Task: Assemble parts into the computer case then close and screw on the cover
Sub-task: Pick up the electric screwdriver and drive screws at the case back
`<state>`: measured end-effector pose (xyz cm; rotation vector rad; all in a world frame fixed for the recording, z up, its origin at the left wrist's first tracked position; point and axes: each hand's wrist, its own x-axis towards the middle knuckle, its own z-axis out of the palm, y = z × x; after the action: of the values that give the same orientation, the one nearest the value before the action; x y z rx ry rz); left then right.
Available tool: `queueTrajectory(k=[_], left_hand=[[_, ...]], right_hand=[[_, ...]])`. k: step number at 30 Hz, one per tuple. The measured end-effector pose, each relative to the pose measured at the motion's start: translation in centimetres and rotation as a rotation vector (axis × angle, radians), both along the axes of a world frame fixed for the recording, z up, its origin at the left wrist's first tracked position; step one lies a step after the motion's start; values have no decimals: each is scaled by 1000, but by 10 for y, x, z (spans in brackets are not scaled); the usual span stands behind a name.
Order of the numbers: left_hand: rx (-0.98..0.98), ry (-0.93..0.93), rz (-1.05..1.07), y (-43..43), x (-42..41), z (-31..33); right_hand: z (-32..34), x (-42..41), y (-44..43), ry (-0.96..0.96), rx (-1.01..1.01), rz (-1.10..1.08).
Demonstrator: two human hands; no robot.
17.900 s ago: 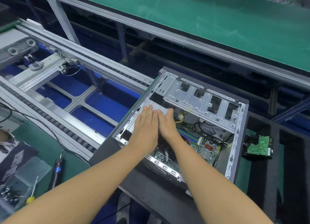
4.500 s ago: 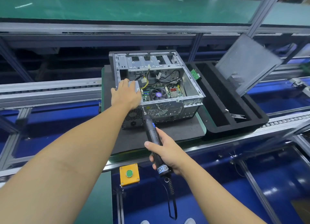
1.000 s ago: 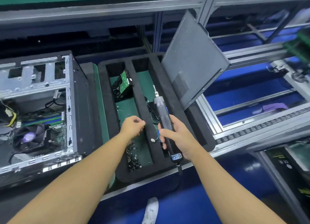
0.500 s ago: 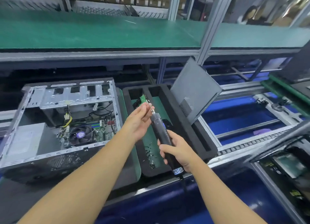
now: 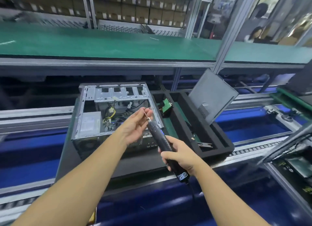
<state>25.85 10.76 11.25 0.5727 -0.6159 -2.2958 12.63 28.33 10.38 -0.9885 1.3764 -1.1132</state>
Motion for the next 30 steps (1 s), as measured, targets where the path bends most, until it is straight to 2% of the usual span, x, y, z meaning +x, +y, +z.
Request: queueTrajectory(k=[14,21,30], left_hand=[[-39,126,25,1,88,10],[-53,64,-1,-8,106,-5],[-174,-198,-118,-13,121,0]], right_hand=[[16,56,-9,-52,-31,173],[18,64,-8,-36,-11,222],[16,63,-2,78,17,231]])
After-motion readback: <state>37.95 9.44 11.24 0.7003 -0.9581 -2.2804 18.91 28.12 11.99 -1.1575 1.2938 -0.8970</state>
